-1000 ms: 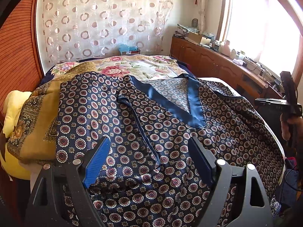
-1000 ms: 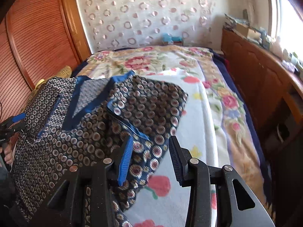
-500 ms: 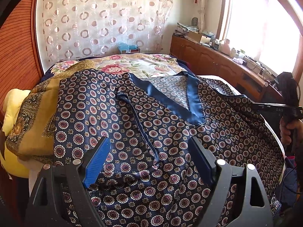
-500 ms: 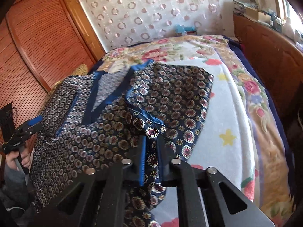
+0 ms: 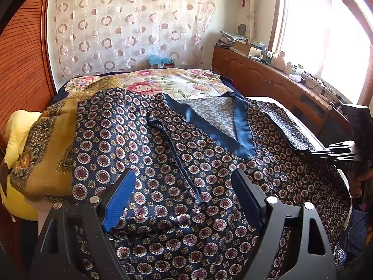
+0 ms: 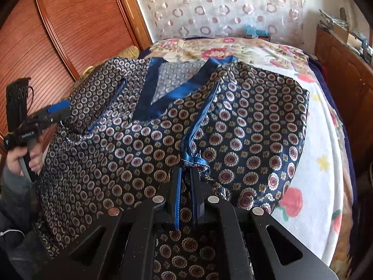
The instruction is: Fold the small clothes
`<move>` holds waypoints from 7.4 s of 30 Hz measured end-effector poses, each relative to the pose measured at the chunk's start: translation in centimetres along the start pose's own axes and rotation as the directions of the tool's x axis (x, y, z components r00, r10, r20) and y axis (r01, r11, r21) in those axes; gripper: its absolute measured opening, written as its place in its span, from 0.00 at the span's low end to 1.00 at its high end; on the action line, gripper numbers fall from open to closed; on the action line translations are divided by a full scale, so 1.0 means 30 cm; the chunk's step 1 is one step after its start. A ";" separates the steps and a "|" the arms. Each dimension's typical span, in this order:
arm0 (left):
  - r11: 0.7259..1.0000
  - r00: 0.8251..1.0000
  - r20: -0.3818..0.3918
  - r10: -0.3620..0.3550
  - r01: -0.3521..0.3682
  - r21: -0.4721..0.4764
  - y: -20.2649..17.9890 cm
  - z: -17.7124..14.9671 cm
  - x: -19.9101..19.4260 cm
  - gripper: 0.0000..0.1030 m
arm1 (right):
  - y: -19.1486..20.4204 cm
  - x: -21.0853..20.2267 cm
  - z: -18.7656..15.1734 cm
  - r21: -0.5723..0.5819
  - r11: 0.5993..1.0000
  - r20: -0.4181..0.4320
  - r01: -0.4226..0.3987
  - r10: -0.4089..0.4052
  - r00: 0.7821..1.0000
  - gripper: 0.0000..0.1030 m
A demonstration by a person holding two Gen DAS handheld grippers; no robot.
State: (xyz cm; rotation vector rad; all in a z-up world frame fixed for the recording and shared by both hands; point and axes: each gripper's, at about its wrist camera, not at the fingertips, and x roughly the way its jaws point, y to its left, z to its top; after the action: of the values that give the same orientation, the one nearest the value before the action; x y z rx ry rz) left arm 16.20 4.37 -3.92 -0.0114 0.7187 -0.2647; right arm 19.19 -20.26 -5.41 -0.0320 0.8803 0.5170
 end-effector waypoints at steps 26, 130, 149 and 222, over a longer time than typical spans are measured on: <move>0.983 0.985 0.025 0.173 -0.171 -0.063 0.316 0.171 0.083 0.77 | -0.312 0.118 0.196 0.099 0.950 0.046 0.295 -0.300 0.953 0.40; 0.978 0.976 0.153 0.152 -0.126 -0.165 0.221 -0.300 -0.496 0.02 | -0.107 -0.568 -0.410 0.096 0.982 0.301 0.165 -0.186 0.935 0.02; 0.980 0.979 0.124 0.159 -0.141 -0.141 0.247 -0.306 -0.530 0.62 | -0.008 -0.587 -0.308 0.020 0.972 0.230 0.232 -0.231 0.946 0.13; 0.997 0.942 0.329 0.066 -0.072 0.005 0.122 0.112 -0.627 0.05 | 0.011 -0.865 -0.048 -0.004 0.978 0.474 0.210 -0.183 0.861 0.05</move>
State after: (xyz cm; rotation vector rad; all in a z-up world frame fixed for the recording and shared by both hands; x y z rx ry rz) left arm 5.68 12.22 10.46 -0.0139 0.3829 -0.1951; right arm 4.44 -31.19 12.99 -0.0439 0.3757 0.3340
